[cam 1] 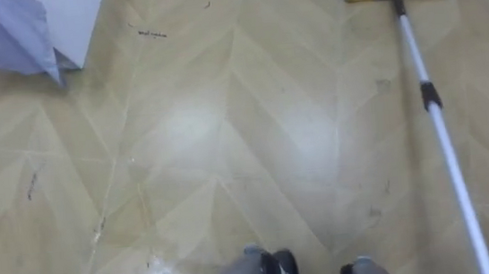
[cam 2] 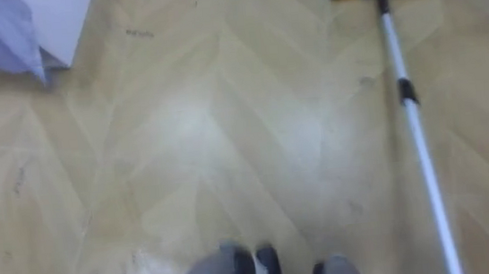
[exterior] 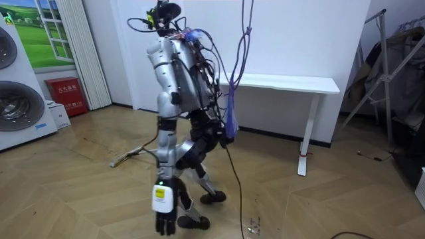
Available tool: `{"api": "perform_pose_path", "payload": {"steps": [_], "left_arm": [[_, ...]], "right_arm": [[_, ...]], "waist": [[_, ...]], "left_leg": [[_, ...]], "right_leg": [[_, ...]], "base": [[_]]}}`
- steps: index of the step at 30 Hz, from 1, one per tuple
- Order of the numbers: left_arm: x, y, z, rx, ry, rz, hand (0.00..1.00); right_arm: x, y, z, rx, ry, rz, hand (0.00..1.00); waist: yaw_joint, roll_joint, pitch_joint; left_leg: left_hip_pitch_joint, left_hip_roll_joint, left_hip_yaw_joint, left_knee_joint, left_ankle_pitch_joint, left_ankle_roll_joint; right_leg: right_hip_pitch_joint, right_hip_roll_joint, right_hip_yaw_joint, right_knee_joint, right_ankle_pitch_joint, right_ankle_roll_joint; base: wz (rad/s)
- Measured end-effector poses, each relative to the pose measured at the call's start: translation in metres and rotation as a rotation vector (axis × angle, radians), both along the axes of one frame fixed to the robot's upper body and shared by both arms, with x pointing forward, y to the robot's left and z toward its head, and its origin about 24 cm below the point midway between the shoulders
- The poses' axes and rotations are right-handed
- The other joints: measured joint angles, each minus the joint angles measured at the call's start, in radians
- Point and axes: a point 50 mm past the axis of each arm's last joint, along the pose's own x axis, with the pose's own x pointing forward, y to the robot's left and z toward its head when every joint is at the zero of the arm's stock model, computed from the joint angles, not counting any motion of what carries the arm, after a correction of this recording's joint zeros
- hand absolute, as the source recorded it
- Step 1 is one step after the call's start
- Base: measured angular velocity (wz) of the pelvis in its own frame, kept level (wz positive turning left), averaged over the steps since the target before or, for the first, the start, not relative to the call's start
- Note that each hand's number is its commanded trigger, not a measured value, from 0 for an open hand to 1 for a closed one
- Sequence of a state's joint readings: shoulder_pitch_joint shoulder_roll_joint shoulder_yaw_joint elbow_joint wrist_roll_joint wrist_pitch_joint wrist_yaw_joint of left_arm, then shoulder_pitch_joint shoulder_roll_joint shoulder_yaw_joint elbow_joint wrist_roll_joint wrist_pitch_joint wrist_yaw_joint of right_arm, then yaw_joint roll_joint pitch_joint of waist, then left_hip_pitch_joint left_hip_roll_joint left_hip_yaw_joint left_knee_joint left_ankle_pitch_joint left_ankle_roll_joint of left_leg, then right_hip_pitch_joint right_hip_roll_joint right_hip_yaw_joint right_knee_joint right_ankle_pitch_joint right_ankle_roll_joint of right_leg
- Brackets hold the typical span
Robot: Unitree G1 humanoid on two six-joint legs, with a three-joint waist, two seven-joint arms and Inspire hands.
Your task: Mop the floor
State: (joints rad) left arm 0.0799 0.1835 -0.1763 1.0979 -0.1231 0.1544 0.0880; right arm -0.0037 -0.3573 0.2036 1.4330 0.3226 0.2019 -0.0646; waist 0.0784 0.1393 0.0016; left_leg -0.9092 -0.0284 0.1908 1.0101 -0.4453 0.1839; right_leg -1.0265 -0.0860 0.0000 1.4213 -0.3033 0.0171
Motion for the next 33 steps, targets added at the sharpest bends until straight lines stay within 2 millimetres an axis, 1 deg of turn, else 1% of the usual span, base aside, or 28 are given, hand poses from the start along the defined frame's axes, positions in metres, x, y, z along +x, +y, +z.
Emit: {"api": "perform_pose_path", "payload": {"steps": [2,4,5,6,7,8,9,10,11,12,13,14,15,16,17,18,19,20,21,22,23,24,25,26,28,30,32,33], "left_arm": [[0.005,-0.002,0.001,0.006,-0.023,-0.011,0.0],[0.002,-0.006,-0.001,-0.004,-0.016,-0.01,0.0],[-0.005,-0.008,-0.002,-0.005,0.004,-0.003,0.0],[-0.009,-0.008,-0.003,-0.002,0.017,0.002,0.0],[-0.015,-0.005,-0.003,0.018,0.042,0.012,0.0],[-0.015,-0.003,-0.003,0.044,0.047,0.026,0.0],[-0.015,-0.002,-0.003,0.057,0.045,0.027,0.0],[-0.015,0.0,-0.002,0.082,0.044,0.035,0.0],[-0.016,0.001,-0.002,0.093,0.046,0.054,0.0],[-0.017,0.0,-0.002,0.098,0.048,0.048,0.0],[-0.016,-0.001,-0.002,0.096,0.044,0.042,0.0],[-0.014,-0.001,-0.002,0.093,0.032,0.038,0.0],[-0.014,-0.001,-0.002,0.091,0.031,0.037,0.0],[-0.019,-0.001,-0.002,0.087,0.038,0.035,0.0],[-0.024,-0.002,-0.003,0.07,0.048,0.034,0.0],[-0.027,-0.002,-0.003,0.061,0.053,0.034,0.0],[-0.027,-0.001,-0.003,0.049,0.056,0.033,0.0],[-0.028,0.001,-0.003,0.046,0.06,0.045,0.0],[-0.024,0.002,-0.002,0.047,0.048,0.048,0.0],[-0.017,0.002,-0.001,0.049,0.026,0.045,0.0],[-0.012,0.0,-0.001,0.051,0.002,0.033,0.0],[-0.01,-0.001,0.0,0.051,-0.007,0.03,0.0],[-0.006,-0.001,0.0,0.059,-0.028,0.018,0.0],[-0.002,-0.001,0.001,0.069,-0.047,0.016,0.0],[0.0,0.001,0.002,0.083,-0.059,0.007,0.0],[-0.002,0.002,0.002,0.09,-0.052,0.006,0.0],[-0.003,-0.003,0.001,0.074,-0.044,0.001,0.0],[-0.005,-0.004,0.0,0.07,-0.037,0.006,0.0]], "right_arm": [[-0.003,0.026,-0.011,0.05,0.007,-0.004,1.0],[0.001,0.039,-0.015,0.077,-0.006,-0.008,1.0],[0.008,0.041,-0.016,0.081,-0.018,-0.004,1.0],[0.014,0.041,-0.015,0.079,-0.025,0.003,1.0],[0.025,0.04,-0.014,0.065,-0.035,0.01,1.0],[0.041,0.037,-0.01,0.048,-0.055,0.015,1.0],[0.048,0.035,-0.008,0.036,-0.06,0.018,1.0],[0.069,0.031,-0.002,0.013,-0.091,0.026,1.0],[0.095,0.026,0.007,-0.007,-0.148,0.038,1.0],[0.111,0.025,0.012,-0.012,-0.19,0.044,1.0],[0.143,0.025,0.024,-0.017,-0.285,0.064,1.0],[0.166,0.023,0.036,-0.021,-0.373,0.08,1.0],[0.178,0.025,0.041,-0.015,-0.421,0.092,1.0],[0.195,0.031,0.048,0.013,-0.493,0.104,1.0],[0.197,0.032,0.049,0.036,-0.521,0.1,1.0],[0.194,0.032,0.047,0.044,-0.518,0.091,1.0],[0.182,0.031,0.04,0.062,-0.498,0.063,1.0],[0.159,0.026,0.03,0.072,-0.46,0.022,1.0],[0.145,0.021,0.025,0.07,-0.43,0.003,1.0],[0.112,0.01,0.017,0.044,-0.345,-0.028,1.0],[0.074,-0.001,0.011,0.003,-0.242,-0.039,1.0],[0.054,-0.005,0.009,-0.021,-0.19,-0.046,1.0],[0.023,-0.007,0.005,-0.047,-0.107,-0.052,1.0],[0.001,-0.009,0.004,-0.072,-0.047,-0.052,1.0],[-0.017,0.001,-0.001,-0.075,-0.001,-0.06,1.0],[-0.018,0.018,-0.008,-0.043,0.004,-0.067,1.0],[-0.011,0.034,-0.014,-0.013,-0.004,-0.058,1.0],[-0.009,0.036,-0.015,-0.007,-0.004,-0.058,1.0]], "waist": [[-0.026,0.003,0.0025],[-0.019,-0.013,0.0108],[-0.015,-0.023,0.0166],[-0.013,-0.027,0.0176],[-0.006,-0.042,0.0163],[0.001,-0.052,0.0179],[0.009,-0.06,0.0216],[0.028,-0.074,0.0204],[0.058,-0.109,0.0239],[0.069,-0.133,0.0258],[0.088,-0.149,0.029],[0.101,-0.16,0.0348],[0.11,-0.166,0.0396],[0.114,-0.181,0.0462],[0.116,-0.177,0.0441],[0.118,-0.174,0.0426],[0.115,-0.166,0.0419],[0.107,-0.163,0.0361],[0.103,-0.163,0.0342],[0.096,-0.155,0.0331],[0.087,-0.134,0.022],[0.08,-0.118,0.0115],[0.064,-0.086,-0.0035],[0.043,-0.054,-0.0055],[0.02,-0.034,-0.0042],[0.005,-0.036,-0.0008],[0.0,-0.042,0.004],[0.002,-0.041,0.0042]], "left_leg": [[0.019,-0.002,0.003,0.035,-0.059,0.008],[0.063,-0.012,0.001,0.031,-0.094,0.005],[0.103,-0.025,-0.012,0.027,-0.119,-0.001],[0.121,-0.03,-0.021,0.028,-0.133,-0.006],[0.148,-0.055,-0.055,0.04,-0.152,-0.026],[0.147,-0.055,-0.061,0.104,-0.148,-0.05],[0.131,-0.045,-0.057,0.172,-0.126,-0.089],[0.075,-0.018,-0.047,0.326,-0.02,-0.17],[0.017,-0.011,-0.04,0.451,0.15,-0.182],[-0.014,-0.011,-0.034,0.495,0.243,-0.189],[-0.08,-0.001,-0.045,0.561,0.302,-0.187],[-0.151,0.023,-0.06,0.57,0.268,-0.172],[-0.176,0.036,-0.066,0.543,0.241,-0.171],[-0.2,0.053,-0.077,0.417,0.191,-0.17],[-0.184,0.058,-0.097,0.215,0.178,-0.17],[-0.166,0.06,-0.109,0.111,0.181,-0.171],[-0.134,0.067,-0.114,-0.009,0.187,-0.135],[-0.106,0.054,-0.103,-0.011,0.152,-0.084],[-0.094,0.036,-0.102,-0.01,0.133,-0.07],[-0.065,0.001,-0.095,-0.006,0.105,-0.039],[-0.032,-0.03,-0.094,-0.002,0.068,-0.019],[-0.018,-0.042,-0.096,-0.002,0.054,-0.01],[0.005,-0.06,-0.105,-0.005,0.029,0.002],[0.032,-0.071,-0.123,-0.007,0.01,0.008],[0.074,-0.08,-0.137,-0.026,-0.009,0.006],[0.116,-0.091,-0.156,-0.057,-0.017,-0.002],[0.174,-0.109,-0.194,-0.108,-0.033,-0.011],[0.19,-0.113,-0.207,-0.115,-0.039,-0.013]], "right_leg": [[-0.083,0.002,-0.004,-0.082,-0.011,0.011],[-0.086,0.013,-0.019,-0.228,-0.016,0.004],[-0.065,0.015,-0.045,-0.318,-0.016,-0.015],[-0.05,0.015,-0.062,-0.356,-0.019,-0.026],[-0.016,0.018,-0.089,-0.391,-0.034,-0.048],[0.005,0.022,-0.09,-0.376,-0.066,-0.065],[0.013,0.022,-0.093,-0.356,-0.088,-0.068],[0.03,0.029,-0.084,-0.317,-0.116,-0.076],[0.046,0.03,-0.068,-0.281,-0.147,-0.094],[0.052,0.024,-0.06,-0.268,-0.16,-0.098],[0.07,0.027,-0.055,-0.256,-0.188,-0.101],[0.089,0.034,-0.056,-0.246,-0.215,-0.098],[0.104,0.035,-0.056,-0.244,-0.224,-0.091],[0.145,0.032,-0.058,-0.251,-0.253,-0.081],[0.204,0.036,-0.066,-0.283,-0.276,-0.064],[0.235,0.035,-0.072,-0.301,-0.287,-0.058],[0.301,0.03,-0.084,-0.341,-0.312,-0.04],[0.347,0.019,-0.083,-0.366,-0.33,-0.015],[0.353,0.01,-0.077,-0.353,-0.325,-0.012],[0.343,-0.006,-0.053,-0.277,-0.279,0.003],[0.321,-0.016,-0.024,-0.189,-0.203,0.017],[0.303,-0.017,-0.016,-0.149,-0.167,0.018],[0.253,-0.014,-0.007,-0.079,-0.124,0.019],[0.198,0.002,-0.005,-0.033,-0.118,0.02],[0.113,0.012,-0.011,-0.041,-0.113,0.019],[0.063,0.021,-0.016,-0.158,-0.106,0.016],[0.063,0.022,-0.059,-0.405,-0.08,-0.005],[0.073,0.022,-0.067,-0.461,-0.069,-0.018]], "base": [[-0.28],[-0.53],[-0.57],[-0.5],[-0.27],[-0.14],[-0.05],[-0.18],[-0.28],[-0.28],[-0.14],[-0.07],[0.03],[0.15],[0.22],[0.27],[0.38],[0.51],[0.65],[0.57],[0.5],[0.37],[0.23],[0.14],[-0.27],[-0.53],[-0.46],[-0.4]]}}
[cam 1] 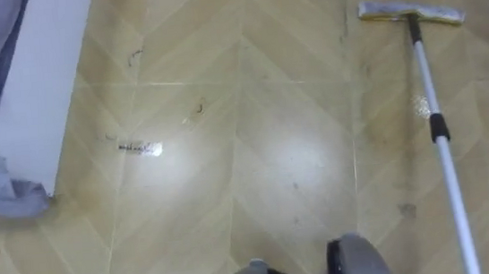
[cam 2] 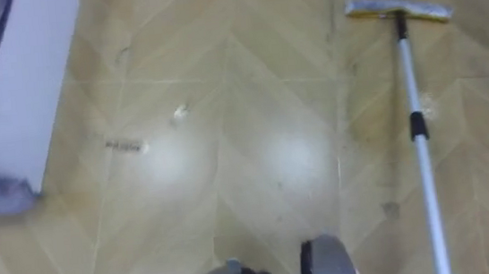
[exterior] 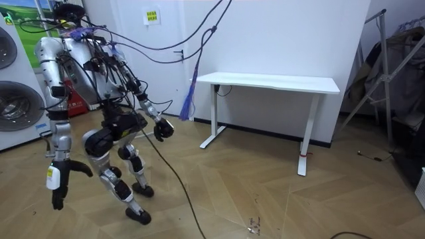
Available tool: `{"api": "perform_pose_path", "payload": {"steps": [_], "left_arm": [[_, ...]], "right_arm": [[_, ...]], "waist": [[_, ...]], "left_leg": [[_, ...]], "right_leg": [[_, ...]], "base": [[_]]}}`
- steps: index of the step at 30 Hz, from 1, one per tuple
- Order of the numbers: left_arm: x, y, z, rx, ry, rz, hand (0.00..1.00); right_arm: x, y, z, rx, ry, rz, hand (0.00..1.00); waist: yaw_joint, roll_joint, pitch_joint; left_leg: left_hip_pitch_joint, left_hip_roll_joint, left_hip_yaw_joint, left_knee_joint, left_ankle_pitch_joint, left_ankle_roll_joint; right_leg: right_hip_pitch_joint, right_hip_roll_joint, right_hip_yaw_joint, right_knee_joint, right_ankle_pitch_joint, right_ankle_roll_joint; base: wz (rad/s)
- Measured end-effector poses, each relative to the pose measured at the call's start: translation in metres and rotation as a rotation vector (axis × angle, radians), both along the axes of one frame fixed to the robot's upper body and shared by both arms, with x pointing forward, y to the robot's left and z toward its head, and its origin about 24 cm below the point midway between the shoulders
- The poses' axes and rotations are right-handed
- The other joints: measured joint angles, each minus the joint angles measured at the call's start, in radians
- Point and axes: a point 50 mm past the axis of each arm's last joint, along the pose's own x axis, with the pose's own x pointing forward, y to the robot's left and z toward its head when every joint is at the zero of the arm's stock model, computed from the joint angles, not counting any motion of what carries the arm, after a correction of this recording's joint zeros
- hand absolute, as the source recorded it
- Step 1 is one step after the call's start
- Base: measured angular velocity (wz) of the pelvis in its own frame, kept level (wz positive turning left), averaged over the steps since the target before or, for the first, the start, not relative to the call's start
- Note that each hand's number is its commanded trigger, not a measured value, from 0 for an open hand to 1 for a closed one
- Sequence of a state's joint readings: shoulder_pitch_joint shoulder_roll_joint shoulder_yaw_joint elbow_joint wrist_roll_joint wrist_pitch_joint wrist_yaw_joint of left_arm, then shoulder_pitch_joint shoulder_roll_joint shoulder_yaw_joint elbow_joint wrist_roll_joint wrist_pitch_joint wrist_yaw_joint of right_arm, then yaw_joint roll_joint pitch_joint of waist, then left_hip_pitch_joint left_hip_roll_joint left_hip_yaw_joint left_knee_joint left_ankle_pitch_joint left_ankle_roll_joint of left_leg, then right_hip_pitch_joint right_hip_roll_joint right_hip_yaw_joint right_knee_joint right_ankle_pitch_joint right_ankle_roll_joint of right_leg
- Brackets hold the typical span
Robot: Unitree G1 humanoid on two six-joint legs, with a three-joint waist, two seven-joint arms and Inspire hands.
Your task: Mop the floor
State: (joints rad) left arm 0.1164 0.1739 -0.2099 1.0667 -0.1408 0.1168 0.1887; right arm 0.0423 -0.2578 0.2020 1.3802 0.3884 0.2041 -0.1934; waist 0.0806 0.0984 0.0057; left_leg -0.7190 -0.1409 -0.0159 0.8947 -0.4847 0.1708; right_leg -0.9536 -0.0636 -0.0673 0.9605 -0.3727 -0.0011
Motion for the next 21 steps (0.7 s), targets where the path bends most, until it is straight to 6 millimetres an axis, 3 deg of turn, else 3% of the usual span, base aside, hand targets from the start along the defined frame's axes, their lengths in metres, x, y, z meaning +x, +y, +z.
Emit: {"api": "perform_pose_path", "payload": {"steps": [1,2,3,4,5,6,7,8,9,10,11,12,13,14,15,16,18,20,21], "left_arm": [[-0.007,-0.002,-0.002,-0.007,0.025,0.014,0.0],[-0.016,-0.002,-0.003,-0.01,0.057,0.039,0.0],[-0.019,-0.002,-0.003,-0.012,0.071,0.049,0.0],[-0.023,0.0,-0.003,-0.015,0.082,0.091,0.0],[-0.028,0.003,-0.003,-0.019,0.086,0.16,0.0],[-0.031,0.003,-0.003,-0.023,0.09,0.192,0.0],[-0.034,0.002,-0.004,-0.033,0.096,0.234,0.0],[-0.035,-0.001,-0.005,-0.052,0.094,0.272,0.0],[-0.035,-0.001,-0.005,-0.059,0.092,0.285,0.0],[-0.035,-0.001,-0.005,-0.067,0.092,0.283,0.0],[-0.039,-0.003,-0.005,-0.083,0.098,0.283,0.0],[-0.042,-0.003,-0.005,-0.094,0.104,0.284,0.0],[-0.05,-0.005,-0.006,-0.12,0.114,0.292,0.0],[-0.055,-0.006,-0.006,-0.147,0.122,0.305,0.0],[-0.057,-0.006,-0.006,-0.155,0.131,0.309,0.0],[-0.058,-0.007,-0.006,-0.169,0.134,0.319,0.0],[-0.047,-0.003,-0.005,-0.172,0.095,0.336,0.0],[-0.03,0.0,-0.003,-0.174,0.038,0.359,0.0],[-0.026,0.001,-0.003,-0.172,0.021,0.364,0.0]], "right_arm": [[0.005,0.002,0.0,0.008,0.001,0.003,1.0],[0.016,0.001,0.001,0.007,-0.003,0.017,1.0],[0.022,0.0,0.002,0.0,-0.003,0.024,1.0],[0.038,-0.005,0.006,-0.022,-0.015,0.036,1.0],[0.063,-0.009,0.011,-0.041,-0.059,0.061,1.0],[0.078,-0.011,0.015,-0.051,-0.09,0.077,1.0],[0.107,-0.015,0.025,-0.067,-0.162,0.103,1.0],[0.136,-0.014,0.034,-0.063,-0.248,0.116,1.0],[0.145,-0.015,0.037,-0.058,-0.282,0.118,1.0],[0.167,-0.015,0.047,-0.046,-0.365,0.122,1.0],[0.18,-0.011,0.051,-0.016,-0.415,0.116,1.0],[0.182,-0.008,0.052,-0.005,-0.431,0.113,1.0],[0.18,-0.006,0.049,0.016,-0.44,0.088,1.0],[0.17,-0.005,0.044,0.038,-0.424,0.064,1.0],[0.161,-0.006,0.04,0.042,-0.41,0.054,1.0],[0.141,-0.011,0.033,0.039,-0.37,0.026,1.0],[0.103,-0.019,0.023,0.017,-0.284,-0.007,1.0],[0.041,-0.032,0.016,-0.043,-0.121,-0.015,1.0],[0.03,-0.032,0.015,-0.053,-0.093,-0.014,1.0]], "waist": [[0.001,-0.009,0.0059],[0.0,-0.015,0.0055],[0.0,-0.024,0.01],[0.007,-0.029,0.0101],[0.019,-0.061,0.0216],[0.031,-0.068,0.0196],[0.061,-0.086,0.0188],[0.075,-0.111,0.0246],[0.087,-0.116,0.0272],[0.106,-0.116,0.0308],[0.112,-0.12,0.0331],[0.114,-0.119,0.0325],[0.116,-0.114,0.033],[0.117,-0.106,0.0301],[0.115,-0.103,0.0284],[0.113,-0.093,0.025],[0.099,-0.085,0.0235],[0.088,-0.045,-0.002],[0.084,-0.033,-0.0065]], "left_leg": [[0.037,-0.012,-0.025,-0.009,-0.013,-0.007],[0.068,-0.021,-0.045,-0.002,-0.033,-0.018],[0.07,-0.022,-0.047,0.017,-0.04,-0.03],[0.042,-0.013,-0.019,0.128,-0.017,-0.091],[-0.03,0.021,0.047,0.299,0.075,-0.201],[-0.075,0.039,0.074,0.386,0.156,-0.227],[-0.166,0.054,0.102,0.522,0.365,-0.222],[-0.26,0.066,0.109,0.614,0.508,-0.221],[-0.305,0.078,0.109,0.645,0.487,-0.201],[-0.371,0.11,0.108,0.621,0.401,-0.165],[-0.387,0.132,0.104,0.477,0.334,-0.165],[-0.377,0.139,0.102,0.378,0.314,-0.165],[-0.329,0.149,0.095,0.165,0.3,-0.163],[-0.285,0.158,0.08,0.022,0.284,-0.132],[-0.277,0.157,0.091,0.031,0.267,-0.107],[-0.259,0.144,0.098,0.044,0.227,-0.078],[-0.227,0.103,0.105,0.05,0.178,-0.047],[-0.189,0.074,0.103,0.075,0.112,-0.011],[-0.18,0.074,0.101,0.077,0.098,-0.006]], "right_leg": [[0.032,0.002,-0.024,-0.075,0.018,-0.017],[0.064,0.002,-0.033,-0.091,0.028,-0.033],[0.076,-0.002,-0.038,-0.082,0.027,-0.032],[0.089,-0.007,-0.042,-0.049,0.015,-0.038],[0.092,-0.006,-0.028,0.0,-0.004,-0.049],[0.09,-0.004,-0.02,0.024,-0.015,-0.06],[0.089,-0.003,-0.007,0.06,-0.04,-0.072],[0.088,-0.006,-0.003,0.083,-0.063,-0.078],[0.089,-0.004,-0.004,0.093,-0.076,-0.078],[0.101,-0.003,-0.008,0.108,-0.1,-0.077],[0.122,-0.002,-0.013,0.109,-0.121,-0.064],[0.138,-0.002,-0.014,0.105,-0.136,-0.056],[0.179,-0.001,-0.015,0.095,-0.162,-0.033],[0.218,-0.008,-0.016,0.09,-0.197,-0.025],[0.236,-0.013,-0.015,0.085,-0.212,-0.012],[0.27,-0.024,-0.014,0.062,-0.222,0.011],[0.271,-0.024,0.041,0.114,-0.197,0.022],[0.199,-0.015,0.099,0.296,-0.046,0.041],[0.178,-0.003,0.106,0.322,-0.034,0.041]], "base": [[-0.31],[-0.2],[-0.05],[-0.09],[-0.19],[-0.33],[-0.3],[-0.22],[-0.05],[0.13],[0.21],[0.3],[0.19],[0.15],[0.15],[0.29],[0.37],[0.16],[-0.08]]}}
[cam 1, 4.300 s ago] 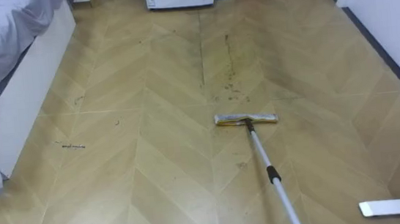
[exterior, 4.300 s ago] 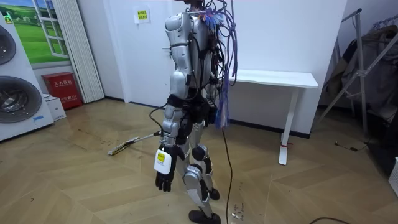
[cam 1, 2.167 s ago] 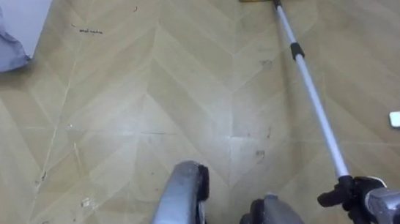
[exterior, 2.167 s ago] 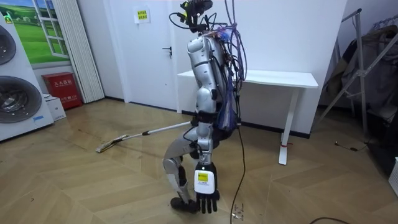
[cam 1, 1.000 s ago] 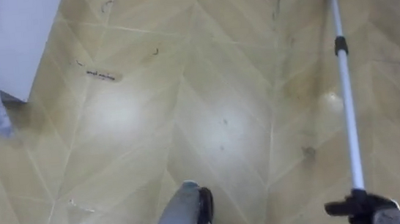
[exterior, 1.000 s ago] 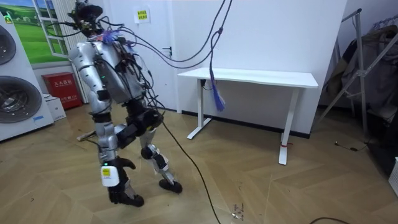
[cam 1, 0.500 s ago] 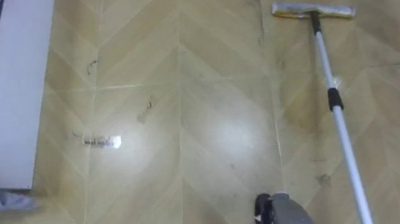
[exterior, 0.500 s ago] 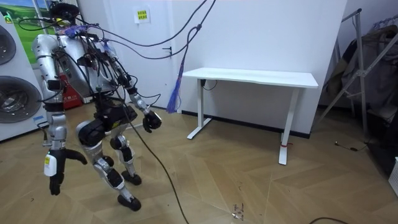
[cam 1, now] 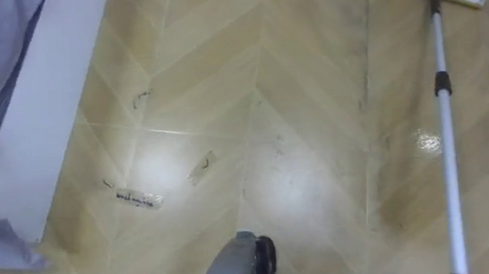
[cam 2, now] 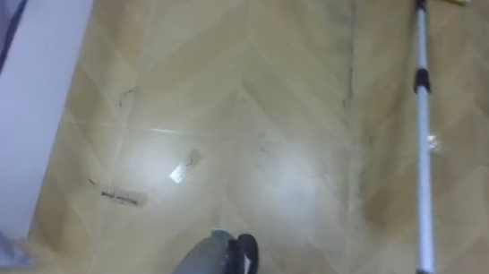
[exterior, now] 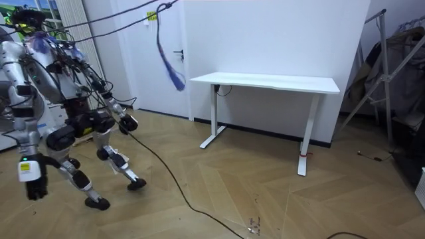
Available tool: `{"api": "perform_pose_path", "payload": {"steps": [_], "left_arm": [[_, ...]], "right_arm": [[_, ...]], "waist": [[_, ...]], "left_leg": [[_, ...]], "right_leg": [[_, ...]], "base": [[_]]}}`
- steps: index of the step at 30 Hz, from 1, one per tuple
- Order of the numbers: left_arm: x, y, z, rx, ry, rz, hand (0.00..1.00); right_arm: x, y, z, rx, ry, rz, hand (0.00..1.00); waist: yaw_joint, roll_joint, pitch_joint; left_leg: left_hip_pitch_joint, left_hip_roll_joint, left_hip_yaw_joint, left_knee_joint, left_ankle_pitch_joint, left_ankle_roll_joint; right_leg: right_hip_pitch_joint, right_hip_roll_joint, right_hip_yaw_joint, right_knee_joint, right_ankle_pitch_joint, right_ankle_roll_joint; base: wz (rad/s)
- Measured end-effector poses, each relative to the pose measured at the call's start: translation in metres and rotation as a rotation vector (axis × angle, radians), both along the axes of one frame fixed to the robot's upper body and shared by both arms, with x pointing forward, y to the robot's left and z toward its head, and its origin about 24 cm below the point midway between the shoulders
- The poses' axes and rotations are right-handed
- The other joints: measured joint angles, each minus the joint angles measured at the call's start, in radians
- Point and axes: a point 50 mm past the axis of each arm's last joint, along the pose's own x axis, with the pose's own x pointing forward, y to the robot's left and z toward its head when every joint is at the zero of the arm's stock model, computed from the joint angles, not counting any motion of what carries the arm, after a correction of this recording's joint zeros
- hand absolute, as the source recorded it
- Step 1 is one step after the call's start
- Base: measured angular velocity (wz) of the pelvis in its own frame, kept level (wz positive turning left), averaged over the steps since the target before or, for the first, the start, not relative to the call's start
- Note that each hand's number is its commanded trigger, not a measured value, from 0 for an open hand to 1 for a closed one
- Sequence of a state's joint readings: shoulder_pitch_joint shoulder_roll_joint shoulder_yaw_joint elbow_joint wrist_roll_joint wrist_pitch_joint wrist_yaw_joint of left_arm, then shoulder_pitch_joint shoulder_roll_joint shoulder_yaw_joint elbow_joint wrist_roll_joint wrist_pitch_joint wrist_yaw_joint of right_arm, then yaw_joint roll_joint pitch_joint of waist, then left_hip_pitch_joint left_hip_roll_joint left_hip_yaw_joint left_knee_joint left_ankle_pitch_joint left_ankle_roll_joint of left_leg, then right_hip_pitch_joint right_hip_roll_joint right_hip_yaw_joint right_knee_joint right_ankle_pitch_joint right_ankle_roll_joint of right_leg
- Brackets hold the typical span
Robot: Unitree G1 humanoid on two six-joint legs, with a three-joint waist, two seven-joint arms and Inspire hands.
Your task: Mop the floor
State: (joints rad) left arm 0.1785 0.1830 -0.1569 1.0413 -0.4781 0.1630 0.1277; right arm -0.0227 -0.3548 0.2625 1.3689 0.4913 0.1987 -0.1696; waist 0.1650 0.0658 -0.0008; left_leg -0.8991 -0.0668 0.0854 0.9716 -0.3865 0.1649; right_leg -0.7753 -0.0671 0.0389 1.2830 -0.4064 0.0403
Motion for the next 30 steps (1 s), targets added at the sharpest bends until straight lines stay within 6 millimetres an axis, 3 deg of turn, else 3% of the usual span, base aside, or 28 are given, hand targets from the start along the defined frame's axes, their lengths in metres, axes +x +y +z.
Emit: {"api": "perform_pose_path", "payload": {"steps": [1,3,5,6,8,10,12,13,14,15,16,17,18,19,20,21,22,23,24,25,26,27,28,29,30], "left_arm": [[0.011,0.002,0.001,0.008,-0.033,0.004,0.0],[0.02,0.003,0.003,0.025,-0.065,0.011,0.0],[0.021,-0.003,0.002,0.009,-0.077,0.025,0.0],[0.021,-0.005,0.001,0.002,-0.075,0.03,0.0],[0.015,-0.011,-0.001,-0.019,-0.048,0.038,0.0],[0.006,-0.011,-0.002,-0.025,-0.014,0.047,0.0],[-0.003,-0.007,-0.002,-0.016,0.031,0.057,0.0],[-0.005,-0.003,-0.002,-0.007,0.048,0.064,0.0],[-0.007,0.0,-0.001,0.003,0.054,0.078,0.0],[-0.008,0.001,-0.001,0.007,0.057,0.073,0.0],[-0.011,0.004,0.0,0.016,0.067,0.047,0.0],[-0.015,0.004,0.0,0.013,0.076,0.037,0.0],[-0.015,0.003,0.0,0.009,0.074,0.028,0.0],[-0.016,0.002,0.0,0.001,0.071,0.014,0.0],[-0.02,0.001,0.0,-0.009,0.079,-0.01,0.0],[-0.023,0.001,0.0,-0.015,0.086,-0.022,0.0],[-0.028,0.0,-0.001,-0.028,0.094,-0.038,0.0],[-0.029,0.001,-0.001,-0.04,0.099,-0.035,0.0],[-0.03,0.002,-0.001,-0.041,0.108,-0.032,0.0],[-0.028,0.001,-0.001,-0.043,0.112,-0.034,0.0],[-0.018,0.001,-0.001,-0.034,0.091,-0.051,0.0],[-0.013,0.002,0.0,-0.027,0.074,-0.056,0.0],[-0.005,0.005,0.001,-0.011,0.039,-0.055,0.0],[-0.001,0.007,0.002,0.009,0.015,-0.063,0.0],[0.001,0.008,0.003,0.018,0.007,-0.064,0.0]], "right_arm": [[-0.014,0.002,-0.002,-0.012,0.039,0.003,1.0],[-0.025,0.011,-0.006,-0.016,0.075,0.02,1.0],[-0.028,0.027,-0.012,0.005,0.085,0.029,1.0],[-0.026,0.03,-0.013,0.011,0.08,0.032,1.0],[-0.02,0.034,-0.015,0.023,0.075,0.036,1.0],[-0.006,0.032,-0.013,0.017,0.057,0.037,1.0],[0.023,0.026,-0.007,0.002,0.023,0.055,1.0],[0.047,0.02,0.0,-0.007,-0.026,0.064,1.0],[0.07,0.014,0.009,-0.012,-0.082,0.079,1.0],[0.083,0.012,0.013,-0.013,-0.115,0.087,1.0],[0.109,0.011,0.023,-0.013,-0.192,0.105,1.0],[0.129,0.011,0.032,-0.002,-0.252,0.124,1.0],[0.138,0.01,0.036,0.001,-0.282,0.131,1.0],[0.149,0.01,0.042,0.004,-0.324,0.134,1.0],[0.152,0.012,0.043,0.014,-0.336,0.136,1.0],[0.149,0.012,0.041,0.018,-0.331,0.132,1.0],[0.137,0.011,0.035,0.029,-0.313,0.11,1.0],[0.119,0.01,0.027,0.042,-0.27,0.098,1.0],[0.107,0.009,0.022,0.041,-0.24,0.095,1.0],[0.082,0.003,0.016,0.028,-0.173,0.087,1.0],[0.055,-0.005,0.012,0.006,-0.102,0.071,1.0],[0.039,-0.007,0.009,-0.003,-0.063,0.063,1.0],[0.01,-0.009,0.005,-0.014,0.008,0.048,1.0],[-0.01,-0.005,0.001,-0.01,0.056,0.035,1.0],[-0.016,-0.002,0.0,-0.006,0.071,0.033,1.0]], "waist": [[-0.015,0.025,0.0024],[-0.05,0.034,0.0038],[-0.072,0.035,0.0049],[-0.076,0.032,0.0072],[-0.08,0.026,0.0111],[-0.077,0.029,0.0089],[-0.067,0.013,0.0132],[-0.053,0.0,0.0185],[-0.032,-0.029,0.0255],[-0.023,-0.033,0.0232],[-0.012,-0.062,0.0257],[0.0,-0.084,0.032],[0.005,-0.09,0.035],[0.024,-0.093,0.0385],[0.027,-0.095,0.0415],[0.026,-0.091,0.0405],[0.029,-0.079,0.0385],[0.026,-0.07,0.0368],[0.024,-0.066,0.0309],[0.011,-0.054,0.0249],[-0.001,-0.042,0.0239],[-0.004,-0.037,0.0224],[-0.009,-0.027,0.0143],[-0.023,-0.014,0.0058],[-0.025,-0.007,0.0049]], "left_leg": [[0.019,-0.002,-0.013,-0.002,-0.017,0.006],[0.057,-0.031,-0.04,-0.029,-0.024,0.005],[0.131,-0.05,-0.064,-0.084,-0.039,-0.001],[0.148,-0.055,-0.069,-0.096,-0.043,-0.003],[0.199,-0.072,-0.101,-0.106,-0.078,-0.012],[0.233,-0.075,-0.119,-0.096,-0.103,-0.028],[0.22,-0.068,-0.106,-0.007,-0.105,-0.069],[0.164,-0.046,-0.07,0.127,-0.058,-0.147],[0.095,-0.021,-0.04,0.275,0.038,-0.206],[0.061,-0.01,-0.026,0.336,0.106,-0.212],[-0.006,0.002,-0.005,0.429,0.251,-0.209],[-0.068,0.024,0.008,0.479,0.286,-0.198],[-0.096,0.037,0.01,0.48,0.267,-0.181],[-0.136,0.061,0.012,0.43,0.217,-0.162],[-0.138,0.07,0.012,0.286,0.174,-0.16],[-0.128,0.073,0.009,0.186,0.164,-0.161],[-0.095,0.08,-0.005,0.0,0.163,-0.159],[-0.065,0.09,0.001,-0.096,0.176,-0.121],[-0.052,0.086,0.01,-0.096,0.16,-0.102],[-0.024,0.061,0.016,-0.092,0.128,-0.066],[0.002,0.029,0.021,-0.084,0.093,-0.046],[0.015,0.015,0.026,-0.076,0.078,-0.033],[0.041,0.002,0.03,-0.056,0.042,-0.014],[0.07,-0.002,0.029,-0.044,0.007,-0.006],[0.086,-0.002,0.027,-0.044,-0.006,-0.005]], "right_leg": [[-0.048,0.021,0.004,0.021,0.0,-0.002],[-0.12,0.034,-0.008,-0.031,0.0,0.0],[-0.136,0.04,-0.035,-0.28,0.015,-0.016],[-0.135,0.04,-0.042,-0.345,0.03,-0.022],[-0.119,0.046,-0.067,-0.447,0.091,-0.063],[-0.081,0.032,-0.096,-0.438,0.098,-0.073],[-0.073,0.024,-0.103,-0.391,0.075,-0.093],[-0.074,0.03,-0.098,-0.348,0.039,-0.1],[-0.075,0.035,-0.091,-0.306,0.003,-0.107],[-0.075,0.036,-0.087,-0.287,-0.014,-0.112],[-0.073,0.035,-0.077,-0.261,-0.04,-0.12],[-0.07,0.036,-0.074,-0.249,-0.06,-0.126],[-0.065,0.039,-0.074,-0.245,-0.067,-0.125],[-0.049,0.04,-0.076,-0.24,-0.084,-0.118],[-0.015,0.04,-0.078,-0.246,-0.108,-0.108],[0.007,0.04,-0.084,-0.255,-0.121,-0.105],[0.054,0.039,-0.096,-0.28,-0.142,-0.096],[0.106,0.03,-0.102,-0.304,-0.166,-0.084],[0.126,0.022,-0.104,-0.317,-0.176,-0.073],[0.161,0.003,-0.1,-0.324,-0.185,-0.056],[0.157,-0.009,-0.082,-0.257,-0.166,-0.037],[0.144,-0.018,-0.065,-0.206,-0.141,-0.021],[0.109,-0.021,-0.03,-0.092,-0.064,-0.007],[0.079,-0.014,-0.017,-0.019,-0.022,-0.001],[0.062,-0.009,-0.015,0.001,-0.022,0.0]], "base": [[-0.06],[-0.08],[-0.25],[-0.22],[-0.05],[0.04],[-0.05],[-0.14],[-0.14],[-0.11],[-0.04],[0.0],[0.0],[0.12],[0.19],[0.27],[0.16],[0.14],[0.23],[0.42],[0.43],[0.31],[0.1],[0.0],[-0.16]]}}
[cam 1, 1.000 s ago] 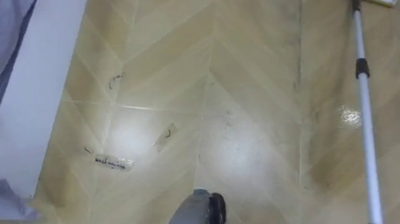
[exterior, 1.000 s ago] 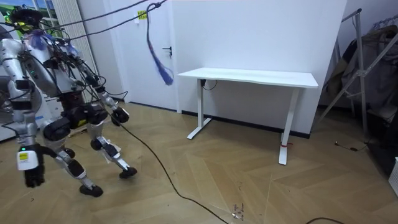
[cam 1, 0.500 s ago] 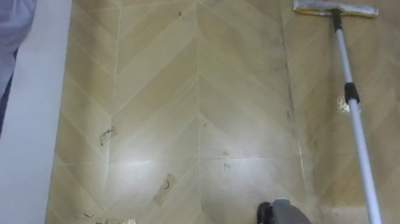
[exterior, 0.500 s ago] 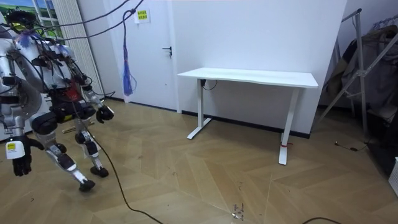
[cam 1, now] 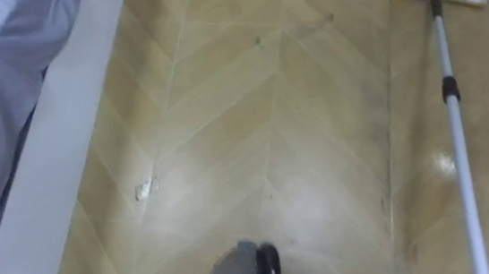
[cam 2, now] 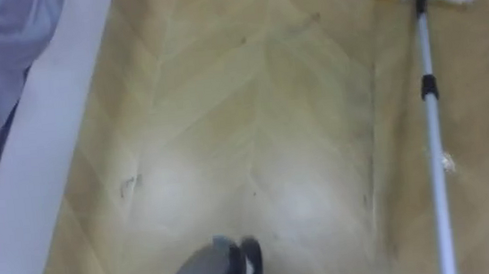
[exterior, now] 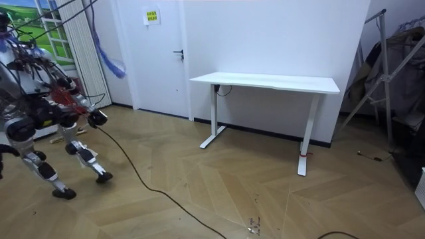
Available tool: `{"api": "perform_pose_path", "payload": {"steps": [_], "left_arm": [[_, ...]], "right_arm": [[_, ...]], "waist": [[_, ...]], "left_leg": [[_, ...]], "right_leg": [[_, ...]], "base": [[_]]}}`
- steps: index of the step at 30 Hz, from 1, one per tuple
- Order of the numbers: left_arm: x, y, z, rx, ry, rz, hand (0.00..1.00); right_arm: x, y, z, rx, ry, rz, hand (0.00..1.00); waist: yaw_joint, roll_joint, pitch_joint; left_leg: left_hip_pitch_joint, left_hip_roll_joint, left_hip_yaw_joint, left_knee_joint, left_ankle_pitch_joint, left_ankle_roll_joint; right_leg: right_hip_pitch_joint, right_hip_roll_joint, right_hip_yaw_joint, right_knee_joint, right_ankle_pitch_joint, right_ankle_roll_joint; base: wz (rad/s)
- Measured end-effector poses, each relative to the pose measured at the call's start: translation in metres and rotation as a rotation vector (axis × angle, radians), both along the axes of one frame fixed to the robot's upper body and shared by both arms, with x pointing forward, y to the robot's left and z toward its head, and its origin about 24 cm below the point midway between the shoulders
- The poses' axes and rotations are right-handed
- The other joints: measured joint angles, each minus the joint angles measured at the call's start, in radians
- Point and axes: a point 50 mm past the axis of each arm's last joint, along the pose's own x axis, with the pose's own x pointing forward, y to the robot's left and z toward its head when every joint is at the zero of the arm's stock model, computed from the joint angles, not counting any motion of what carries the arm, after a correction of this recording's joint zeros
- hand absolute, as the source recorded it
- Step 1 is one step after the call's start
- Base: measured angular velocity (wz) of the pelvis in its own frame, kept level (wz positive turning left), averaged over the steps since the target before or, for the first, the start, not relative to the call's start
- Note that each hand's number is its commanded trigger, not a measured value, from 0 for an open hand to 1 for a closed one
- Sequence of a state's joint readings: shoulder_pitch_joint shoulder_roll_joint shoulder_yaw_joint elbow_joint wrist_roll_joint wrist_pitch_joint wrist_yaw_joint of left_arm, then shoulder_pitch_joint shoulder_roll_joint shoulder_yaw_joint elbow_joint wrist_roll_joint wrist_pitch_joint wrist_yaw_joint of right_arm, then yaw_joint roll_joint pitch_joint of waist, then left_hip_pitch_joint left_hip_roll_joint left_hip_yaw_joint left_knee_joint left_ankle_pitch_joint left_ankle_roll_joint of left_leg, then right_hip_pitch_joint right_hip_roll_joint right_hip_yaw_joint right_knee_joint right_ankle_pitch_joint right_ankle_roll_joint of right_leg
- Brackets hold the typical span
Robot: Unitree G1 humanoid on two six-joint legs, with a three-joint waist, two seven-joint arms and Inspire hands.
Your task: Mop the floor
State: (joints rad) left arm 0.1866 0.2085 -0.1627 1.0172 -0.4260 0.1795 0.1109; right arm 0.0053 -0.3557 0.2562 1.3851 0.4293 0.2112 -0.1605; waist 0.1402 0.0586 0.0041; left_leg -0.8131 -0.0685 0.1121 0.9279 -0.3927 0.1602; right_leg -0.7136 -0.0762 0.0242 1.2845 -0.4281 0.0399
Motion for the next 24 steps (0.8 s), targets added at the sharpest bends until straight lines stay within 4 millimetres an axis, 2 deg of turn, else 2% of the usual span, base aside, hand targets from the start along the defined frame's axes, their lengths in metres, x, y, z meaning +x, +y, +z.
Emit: {"api": "perform_pose_path", "payload": {"steps": [1,2,3,4,5,6,7,8,9,10,11,12,13,14,15,16,17,18,19,21,24], "left_arm": [[0.002,0.0,0.0,0.015,-0.005,-0.01,0.0],[0.003,-0.001,0.0,0.03,-0.006,-0.043,0.0],[0.003,-0.002,0.0,0.034,-0.004,-0.062,0.0],[0.003,-0.005,-0.001,0.033,-0.002,-0.079,0.0],[0.003,-0.008,-0.002,0.028,0.003,-0.088,0.0],[0.002,-0.01,-0.002,0.025,0.008,-0.091,0.0],[-0.002,-0.013,-0.004,0.021,0.028,-0.102,0.0],[-0.006,-0.015,-0.005,0.016,0.058,-0.113,0.0],[-0.007,-0.015,-0.005,0.016,0.069,-0.118,0.0],[-0.008,-0.013,-0.005,0.021,0.082,-0.121,0.0],[-0.009,-0.012,-0.004,0.018,0.087,-0.102,0.0],[-0.007,-0.01,-0.004,0.018,0.08,-0.087,0.0],[0.001,-0.009,-0.003,0.027,0.062,-0.082,0.0],[0.009,-0.007,-0.002,0.041,0.045,-0.088,0.0],[0.013,-0.007,-0.001,0.045,0.036,-0.092,0.0],[0.018,-0.005,0.0,0.053,0.023,-0.096,0.0],[0.017,-0.001,0.0,0.068,0.025,-0.1,0.0],[0.016,0.0,0.0,0.075,0.03,-0.103,0.0],[0.009,-0.002,-0.001,0.07,0.047,-0.103,0.0],[-0.001,-0.006,-0.003,0.046,0.078,-0.098,0.0],[-0.001,-0.007,-0.003,0.036,0.073,-0.108,0.0]], "right_arm": [[-0.008,0.007,-0.004,0.011,0.019,-0.003,1.0],[-0.012,0.016,-0.007,0.026,0.029,-0.001,1.0],[-0.012,0.021,-0.009,0.034,0.031,-0.001,1.0],[-0.011,0.028,-0.012,0.049,0.028,0.0,1.0],[-0.009,0.033,-0.014,0.062,0.025,0.001,1.0],[-0.008,0.035,-0.014,0.065,0.024,0.001,1.0],[-0.003,0.036,-0.014,0.064,0.018,0.001,1.0],[0.002,0.035,-0.014,0.061,0.012,-0.007,1.0],[0.008,0.035,-0.013,0.06,0.006,-0.009,1.0],[0.024,0.032,-0.01,0.053,-0.013,-0.009,1.0],[0.049,0.028,-0.004,0.038,-0.046,0.005,1.0],[0.064,0.025,0.0,0.03,-0.077,0.014,1.0],[0.097,0.02,0.011,0.015,-0.151,0.03,1.0],[0.124,0.015,0.023,0.006,-0.225,0.044,1.0],[0.136,0.013,0.028,0.004,-0.261,0.053,1.0],[0.153,0.013,0.037,0.015,-0.312,0.055,1.0],[0.147,0.018,0.032,0.05,-0.275,0.028,1.0],[0.144,0.02,0.03,0.06,-0.268,0.026,1.0],[0.136,0.019,0.026,0.07,-0.268,0.023,1.0],[0.135,0.016,0.027,0.07,-0.277,0.05,1.0],[0.122,0.015,0.021,0.075,-0.28,0.046,1.0]], "waist": [[-0.018,0.016,0.0032],[-0.04,0.02,0.0046],[-0.051,0.022,0.004],[-0.069,0.028,0.0026],[-0.075,0.026,0.0031],[-0.074,0.026,0.0034],[-0.073,0.025,0.0044],[-0.072,0.028,0.0026],[-0.065,0.025,0.0031],[-0.05,0.011,0.0119],[-0.039,0.004,0.0149],[-0.031,-0.002,0.0156],[-0.024,-0.016,0.0239],[-0.02,-0.022,0.0278],[-0.019,-0.025,0.0289],[0.003,-0.036,0.0249],[0.02,-0.065,0.0247],[0.026,-0.078,0.0257],[0.033,-0.083,0.0273],[0.034,-0.082,0.0286],[0.025,-0.073,0.0283]], "left_leg": [[0.03,-0.001,-0.02,-0.005,-0.018,-0.001],[0.059,-0.019,-0.048,-0.026,-0.023,-0.007],[0.071,-0.022,-0.057,-0.039,-0.024,-0.009],[0.095,-0.026,-0.07,-0.063,-0.026,-0.012],[0.121,-0.028,-0.072,-0.085,-0.031,-0.017],[0.134,-0.028,-0.074,-0.091,-0.038,-0.021],[0.16,-0.027,-0.078,-0.098,-0.053,-0.027],[0.184,-0.026,-0.093,-0.098,-0.069,-0.039],[0.198,-0.024,-0.097,-0.1,-0.077,-0.046],[0.226,-0.015,-0.096,-0.102,-0.09,-0.058],[0.238,0.0,-0.098,-0.095,-0.102,-0.072],[0.24,0.008,-0.092,-0.091,-0.105,-0.078],[0.234,0.018,-0.088,-0.07,-0.108,-0.085],[0.217,0.031,-0.078,-0.035,-0.104,-0.096],[0.208,0.041,-0.072,-0.013,-0.1,-0.103],[0.194,0.058,-0.061,0.021,-0.092,-0.119],[0.185,0.07,-0.059,0.044,-0.08,-0.141],[0.181,0.075,-0.059,0.053,-0.076,-0.147],[0.165,0.093,-0.058,0.075,-0.075,-0.15],[0.148,0.109,-0.059,0.094,-0.074,-0.152],[0.15,0.109,-0.06,-0.015,-0.092,-0.17]], "right_leg": [[-0.043,0.012,-0.002,0.0,-0.001,-0.001],[-0.087,0.014,-0.011,-0.045,-0.001,-0.001],[-0.105,0.017,-0.015,-0.086,-0.001,-0.001],[-0.129,0.018,-0.022,-0.204,0.007,-0.01],[-0.139,0.023,-0.015,-0.342,0.034,-0.017],[-0.143,0.029,-0.011,-0.4,0.055,-0.019],[-0.143,0.032,-0.013,-0.473,0.116,-0.027],[-0.12,0.033,-0.031,-0.488,0.148,-0.041],[-0.104,0.034,-0.037,-0.489,0.151,-0.045],[-0.082,0.039,-0.047,-0.487,0.173,-0.059],[-0.071,0.048,-0.055,-0.481,0.169,-0.071],[-0.072,0.053,-0.056,-0.475,0.163,-0.077],[-0.075,0.059,-0.056,-0.461,0.146,-0.09],[-0.078,0.062,-0.066,-0.447,0.13,-0.1],[-0.077,0.065,-0.074,-0.443,0.125,-0.106],[-0.075,0.078,-0.083,-0.441,0.117,-0.119],[-0.071,0.087,-0.087,-0.437,0.11,-0.131],[-0.069,0.091,-0.087,-0.434,0.106,-0.137],[-0.068,0.104,-0.095,-0.435,0.102,-0.144],[-0.072,0.119,-0.094,-0.438,0.105,-0.152],[-0.066,0.125,-0.091,-0.474,0.12,-0.149]], "base": [[-0.19],[-0.16],[-0.04],[0.0],[0.0],[0.0],[0.09],[0.12],[0.0],[-0.16],[-0.21],[-0.12],[0.07],[0.17],[0.18],[0.04],[0.0],[0.0],[-0.06],[-0.12],[0.12]]}}
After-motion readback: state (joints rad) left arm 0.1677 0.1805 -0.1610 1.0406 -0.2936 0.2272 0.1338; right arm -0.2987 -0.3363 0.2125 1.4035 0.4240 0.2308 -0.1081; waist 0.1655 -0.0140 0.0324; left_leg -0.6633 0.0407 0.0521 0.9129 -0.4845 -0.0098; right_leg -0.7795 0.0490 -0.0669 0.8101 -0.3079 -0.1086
